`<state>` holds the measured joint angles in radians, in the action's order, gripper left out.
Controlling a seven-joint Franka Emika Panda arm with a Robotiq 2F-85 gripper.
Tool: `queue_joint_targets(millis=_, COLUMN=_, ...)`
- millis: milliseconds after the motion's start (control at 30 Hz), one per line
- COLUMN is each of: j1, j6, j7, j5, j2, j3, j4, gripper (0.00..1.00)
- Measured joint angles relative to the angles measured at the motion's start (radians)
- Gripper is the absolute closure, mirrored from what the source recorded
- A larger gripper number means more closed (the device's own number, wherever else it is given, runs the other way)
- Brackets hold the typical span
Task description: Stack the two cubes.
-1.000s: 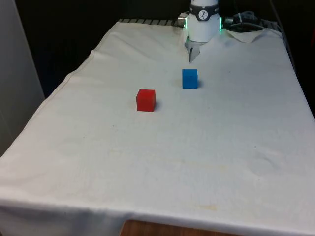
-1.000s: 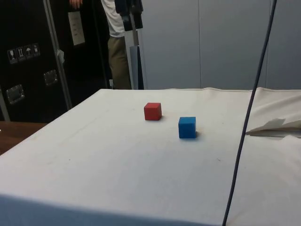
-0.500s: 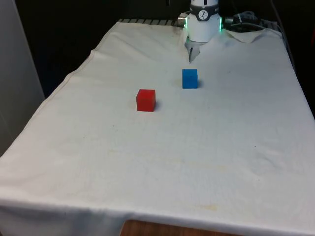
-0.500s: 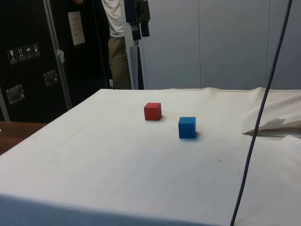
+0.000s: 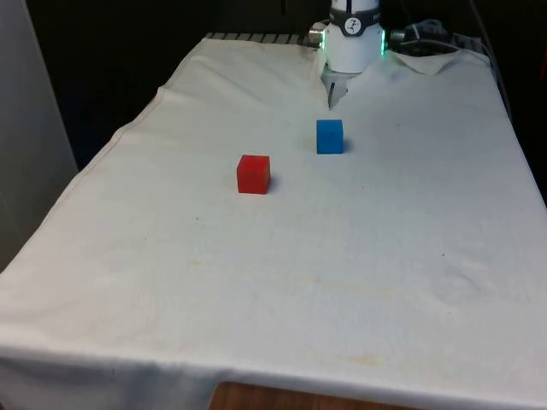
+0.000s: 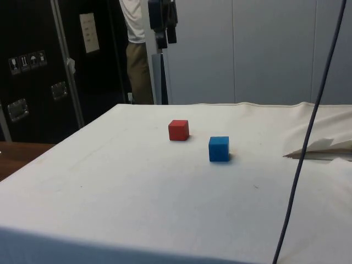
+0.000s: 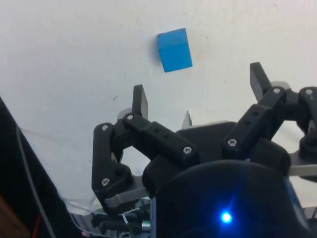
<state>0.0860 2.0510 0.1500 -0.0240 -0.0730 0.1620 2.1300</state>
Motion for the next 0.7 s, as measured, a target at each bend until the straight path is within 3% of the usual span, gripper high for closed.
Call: queue_joint_targets(millis=700, j1=-0.005, j6=0.036, j7=0.032, j5=-0.045, j2=0.095, j3=0.074, j4=-0.04, gripper=0.0)
